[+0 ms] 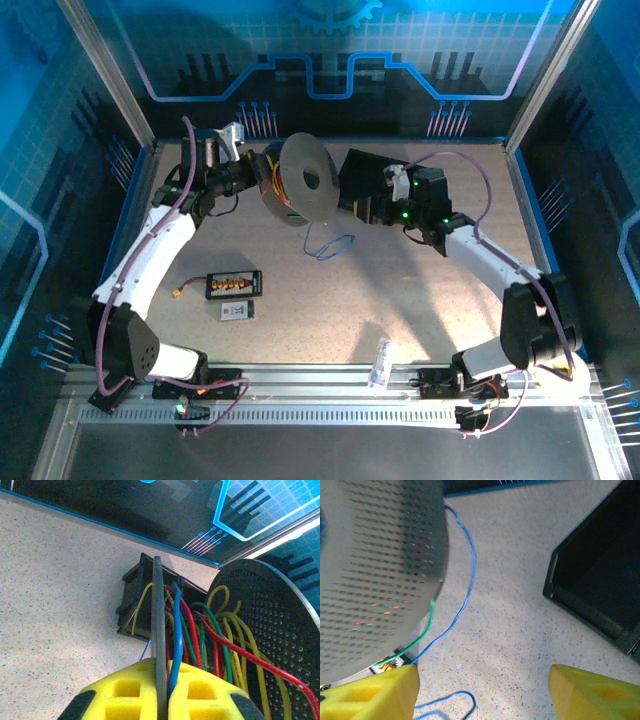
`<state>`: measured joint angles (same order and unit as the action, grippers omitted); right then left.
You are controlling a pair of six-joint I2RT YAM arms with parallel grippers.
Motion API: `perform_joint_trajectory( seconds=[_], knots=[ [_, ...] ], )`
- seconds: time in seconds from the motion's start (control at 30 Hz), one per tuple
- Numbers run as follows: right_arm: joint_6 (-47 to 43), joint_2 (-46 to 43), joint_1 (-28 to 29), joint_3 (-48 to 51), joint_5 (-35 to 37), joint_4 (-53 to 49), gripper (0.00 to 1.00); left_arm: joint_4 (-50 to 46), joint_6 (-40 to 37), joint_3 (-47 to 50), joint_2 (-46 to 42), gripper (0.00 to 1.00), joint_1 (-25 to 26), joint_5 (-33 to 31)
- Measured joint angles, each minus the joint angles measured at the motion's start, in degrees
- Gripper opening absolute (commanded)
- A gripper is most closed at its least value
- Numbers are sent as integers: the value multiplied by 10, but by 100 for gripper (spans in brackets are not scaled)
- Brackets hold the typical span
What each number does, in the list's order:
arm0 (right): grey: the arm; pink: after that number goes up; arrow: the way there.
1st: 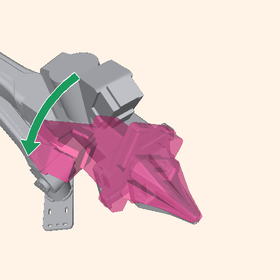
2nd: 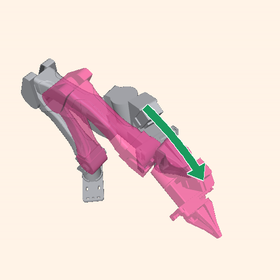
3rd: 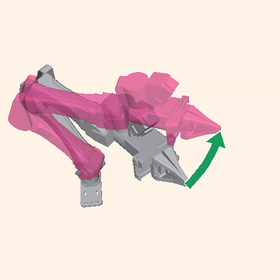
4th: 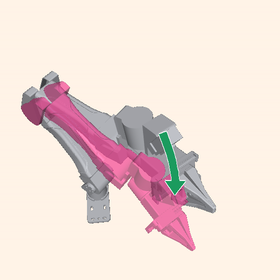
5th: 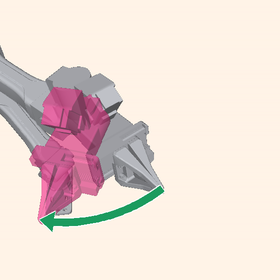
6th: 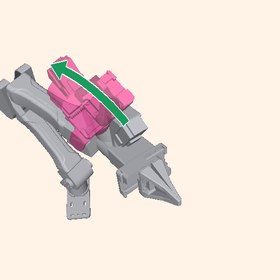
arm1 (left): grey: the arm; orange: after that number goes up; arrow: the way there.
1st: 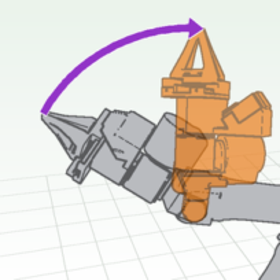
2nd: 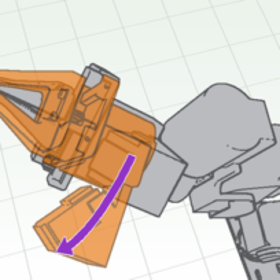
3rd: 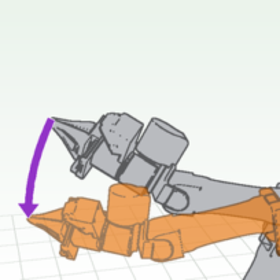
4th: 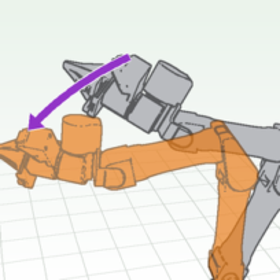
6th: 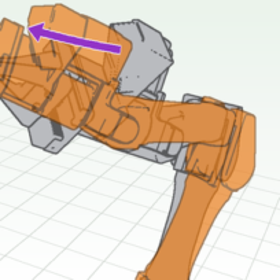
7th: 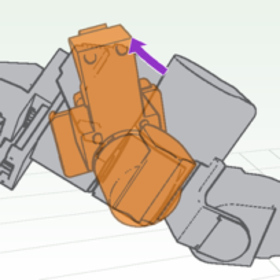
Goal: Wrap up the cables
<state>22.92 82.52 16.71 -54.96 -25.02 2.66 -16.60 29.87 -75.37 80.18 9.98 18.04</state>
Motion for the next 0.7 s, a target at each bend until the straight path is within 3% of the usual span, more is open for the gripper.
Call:
perform_joint_trajectory(
  seconds=[0.13,0.43,0.7],
  knots=[
    [20,-27,-12,10,-28,4,73,-1,-4,0,-10,0,4,-4],
    [36,-28,-40,47,-103,33,64,-2,-19,0,-36,0,23,-4],
    [83,68,-59,33,-202,121,55,-2,-30,0,-54,0,30,9]
  ],
)
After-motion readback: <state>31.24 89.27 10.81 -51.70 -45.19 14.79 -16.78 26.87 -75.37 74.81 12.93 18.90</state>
